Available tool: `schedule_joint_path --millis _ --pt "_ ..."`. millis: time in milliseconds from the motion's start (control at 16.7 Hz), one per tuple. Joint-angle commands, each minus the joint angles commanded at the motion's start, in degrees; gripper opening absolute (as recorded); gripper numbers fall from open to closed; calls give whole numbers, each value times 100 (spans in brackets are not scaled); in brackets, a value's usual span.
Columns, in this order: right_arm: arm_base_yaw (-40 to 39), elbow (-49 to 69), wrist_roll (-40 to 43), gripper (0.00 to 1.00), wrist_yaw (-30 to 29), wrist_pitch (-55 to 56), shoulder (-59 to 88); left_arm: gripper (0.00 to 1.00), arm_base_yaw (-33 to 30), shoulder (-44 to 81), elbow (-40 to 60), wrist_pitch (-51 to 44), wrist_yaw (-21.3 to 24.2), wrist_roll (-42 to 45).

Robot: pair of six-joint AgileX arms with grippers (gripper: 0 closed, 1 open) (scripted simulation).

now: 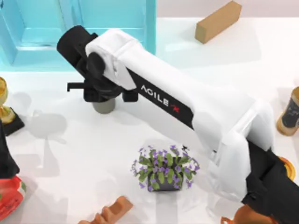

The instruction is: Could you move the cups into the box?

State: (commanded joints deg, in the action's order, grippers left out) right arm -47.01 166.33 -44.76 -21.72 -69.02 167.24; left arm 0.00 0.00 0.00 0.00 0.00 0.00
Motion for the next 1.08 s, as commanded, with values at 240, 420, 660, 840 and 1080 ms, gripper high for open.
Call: schedule_joint_path --millis 240,420,660,840,1080 --pt "0 0 0 0 0 0 0 100 0 0 0 0 0 0" --pt "0 0 0 0 0 0 0 100 0 0 0 0 0 0" --pt "0 0 0 0 0 0 0 100 0 0 0 0 0 0" --pt "-13 -95 25 0 6 39 -108 100 0 0 0 0 0 0" --pt "117 -980 270 0 34 322 -923 100 0 0 0 0 0 0"
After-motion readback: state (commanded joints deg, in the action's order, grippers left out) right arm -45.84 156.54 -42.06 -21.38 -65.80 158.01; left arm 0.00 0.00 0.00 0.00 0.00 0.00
